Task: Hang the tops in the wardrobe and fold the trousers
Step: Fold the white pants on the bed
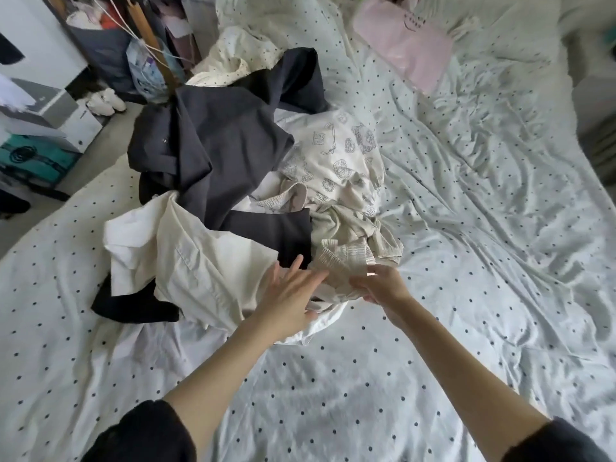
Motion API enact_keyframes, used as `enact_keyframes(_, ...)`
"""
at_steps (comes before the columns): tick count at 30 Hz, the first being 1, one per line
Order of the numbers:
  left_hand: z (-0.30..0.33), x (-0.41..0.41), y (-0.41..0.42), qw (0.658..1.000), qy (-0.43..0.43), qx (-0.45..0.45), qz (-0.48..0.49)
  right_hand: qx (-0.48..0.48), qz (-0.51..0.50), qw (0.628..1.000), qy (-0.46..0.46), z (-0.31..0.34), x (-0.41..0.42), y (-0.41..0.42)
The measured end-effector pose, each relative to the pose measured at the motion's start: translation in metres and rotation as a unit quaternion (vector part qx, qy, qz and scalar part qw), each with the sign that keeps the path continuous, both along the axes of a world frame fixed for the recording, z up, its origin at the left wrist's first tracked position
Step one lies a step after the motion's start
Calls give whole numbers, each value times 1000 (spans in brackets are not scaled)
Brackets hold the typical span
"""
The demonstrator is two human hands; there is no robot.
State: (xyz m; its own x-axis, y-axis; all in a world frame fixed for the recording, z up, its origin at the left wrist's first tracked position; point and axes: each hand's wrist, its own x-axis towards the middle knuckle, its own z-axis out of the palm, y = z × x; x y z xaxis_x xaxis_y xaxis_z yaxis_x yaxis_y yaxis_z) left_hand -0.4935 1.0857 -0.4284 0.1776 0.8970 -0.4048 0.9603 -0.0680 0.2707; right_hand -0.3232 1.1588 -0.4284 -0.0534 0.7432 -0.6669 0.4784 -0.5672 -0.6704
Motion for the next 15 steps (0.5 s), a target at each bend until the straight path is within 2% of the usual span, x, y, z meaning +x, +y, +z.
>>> enact_keyframes(2,6,8,3,998,63,12,-16,-17,9,1000,15,4,10,-8)
enact_keyframes(3,9,9,1,998,63,24,-3,-27,21,999,20,6,13,-13)
enact_keyframes(6,24,8,-14,998,3,63,15,-62,38,997,38,19,20,-29)
enact_keyframes(9,43,4,-33,998,-44,54,7,-59,24,997,36,38,24,-39)
enact_keyframes(12,58,4,-53,993,-90,72,-6,-63,49,996,49,62,20,-48)
enact_keyframes(15,77,5,-77,989,-108,98,-16,-17,97,995,30,84,11,-71)
